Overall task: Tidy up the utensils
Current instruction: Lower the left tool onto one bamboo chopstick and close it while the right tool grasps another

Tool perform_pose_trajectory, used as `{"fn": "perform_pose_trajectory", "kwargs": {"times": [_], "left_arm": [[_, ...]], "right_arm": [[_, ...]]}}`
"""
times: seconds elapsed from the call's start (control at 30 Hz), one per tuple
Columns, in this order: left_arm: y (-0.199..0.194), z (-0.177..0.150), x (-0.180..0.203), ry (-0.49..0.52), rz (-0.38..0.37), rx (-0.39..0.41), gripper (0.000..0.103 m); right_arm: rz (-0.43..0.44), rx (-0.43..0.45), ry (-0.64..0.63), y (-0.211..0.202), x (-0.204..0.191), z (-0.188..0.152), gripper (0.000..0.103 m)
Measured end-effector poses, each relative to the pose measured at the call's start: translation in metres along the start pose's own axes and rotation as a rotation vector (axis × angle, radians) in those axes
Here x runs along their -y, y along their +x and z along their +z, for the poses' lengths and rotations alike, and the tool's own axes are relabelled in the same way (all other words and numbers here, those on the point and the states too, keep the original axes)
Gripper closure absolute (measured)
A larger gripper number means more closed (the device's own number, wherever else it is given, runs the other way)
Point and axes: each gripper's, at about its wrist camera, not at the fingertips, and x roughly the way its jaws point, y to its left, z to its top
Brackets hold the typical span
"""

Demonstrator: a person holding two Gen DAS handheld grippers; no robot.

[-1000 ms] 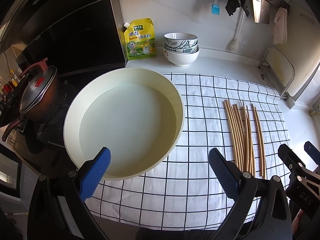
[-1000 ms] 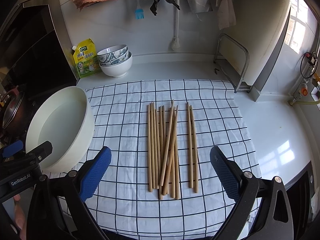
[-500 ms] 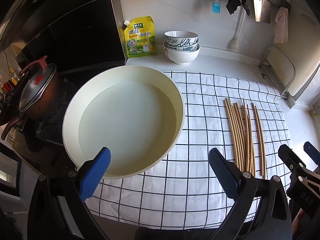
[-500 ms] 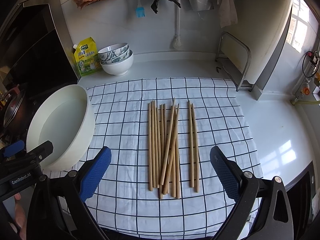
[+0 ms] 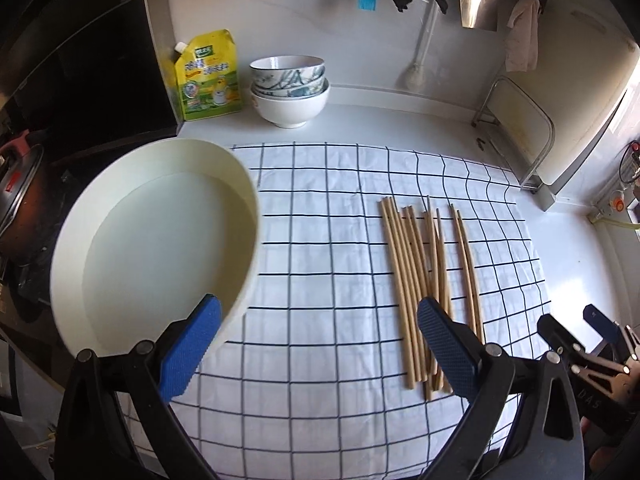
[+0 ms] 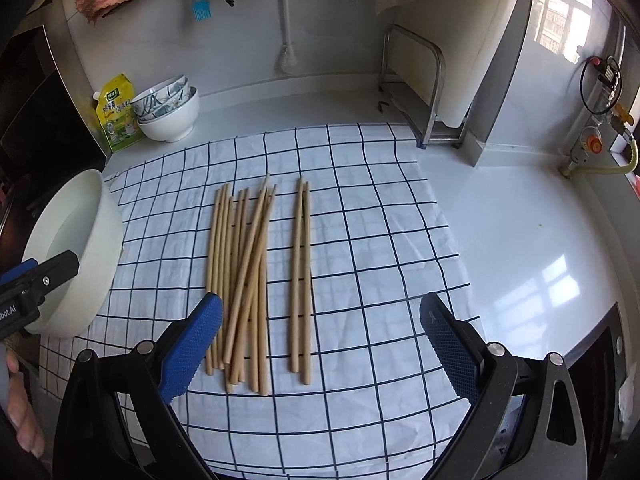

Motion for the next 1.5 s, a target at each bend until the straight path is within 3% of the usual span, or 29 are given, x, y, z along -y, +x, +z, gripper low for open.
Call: {"fn": "perform_pose_trajectory", "kwargs": {"times": [0.2,0.4,0.6,1.07,1.5], "left_arm": [[0.042,-0.003,0.022,0.009,0.022,-0.056,0.006],[0.072,-0.009,0.025,-0.026,-0.008,-0.079,0.006],[0.101,-0.013,0.026,-0.034,0.011,-0.132,0.006],[0.119,-0.015,0.023,-0.05,0.007,-0.143,0.006],[0.134,-0.015,0.037,0.009,0.038,-0.178,0.006]], "right_arm": [[0.02,-0.044,-0.003,0.041,0.019,0.0,0.009],[0.039,-0.08,0.011,0.079,0.029,-0.002,0.009],[0.01,-0.082,0.001,0.103,0.03,-0.002,0.009],[-0.05,-0.09,-0.093,0.124,0.017,0.001,0.009],[-0.059,-0.096,-0.054,0.126,0.037,-0.001,0.009]]}}
